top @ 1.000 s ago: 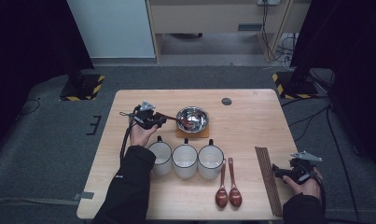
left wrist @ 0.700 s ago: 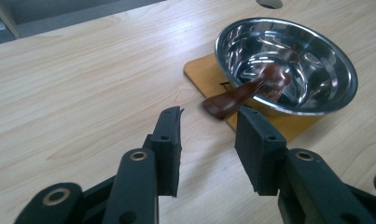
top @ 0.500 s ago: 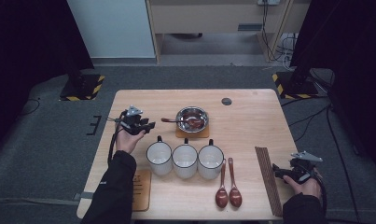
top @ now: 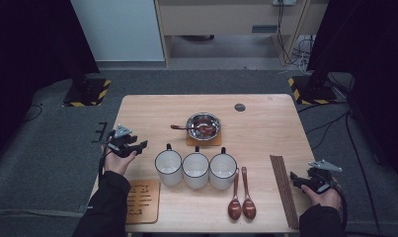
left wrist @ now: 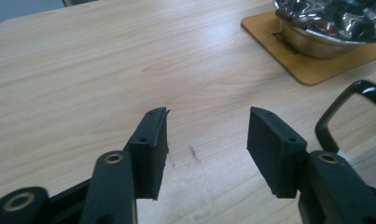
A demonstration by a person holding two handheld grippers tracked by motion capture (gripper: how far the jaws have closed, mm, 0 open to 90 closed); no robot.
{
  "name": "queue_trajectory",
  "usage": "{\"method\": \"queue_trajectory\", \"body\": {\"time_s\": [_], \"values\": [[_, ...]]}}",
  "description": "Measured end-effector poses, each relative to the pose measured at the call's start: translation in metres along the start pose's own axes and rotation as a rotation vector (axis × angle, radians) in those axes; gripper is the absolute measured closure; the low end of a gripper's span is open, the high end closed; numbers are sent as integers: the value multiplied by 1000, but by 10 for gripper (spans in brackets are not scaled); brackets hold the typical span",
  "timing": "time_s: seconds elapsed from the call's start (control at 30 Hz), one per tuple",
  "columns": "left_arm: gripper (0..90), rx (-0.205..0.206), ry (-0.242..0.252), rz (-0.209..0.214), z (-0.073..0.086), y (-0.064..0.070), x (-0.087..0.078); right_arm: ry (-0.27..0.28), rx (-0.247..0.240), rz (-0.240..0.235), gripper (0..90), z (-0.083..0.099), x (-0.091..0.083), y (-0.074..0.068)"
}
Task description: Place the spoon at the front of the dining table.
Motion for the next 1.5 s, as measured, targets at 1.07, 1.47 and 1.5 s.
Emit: {"method": "queue_trajectory", "body": {"time_s": [1.07, 1.47, 1.5], "values": [[244, 18, -157, -58, 69, -16, 21, 165, -132, -109, 280, -51, -26, -41], [155, -5, -113, -66, 72, -15, 24, 232, -187, -191, 309, -80, -30, -70], [144, -5, -113, -66, 72, -15, 24, 232, -187, -191, 309, -80, -30, -70]]}}
Point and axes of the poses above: each handheld gripper's, and its own axes: x roughly forward along the jaws, z roughly out of its underside, y roughly to its right, the point moved 8 cm from there along x, roughly forward along the jaws, and after that the axes turned 9 degrees about -z, right-handed, at the moved point
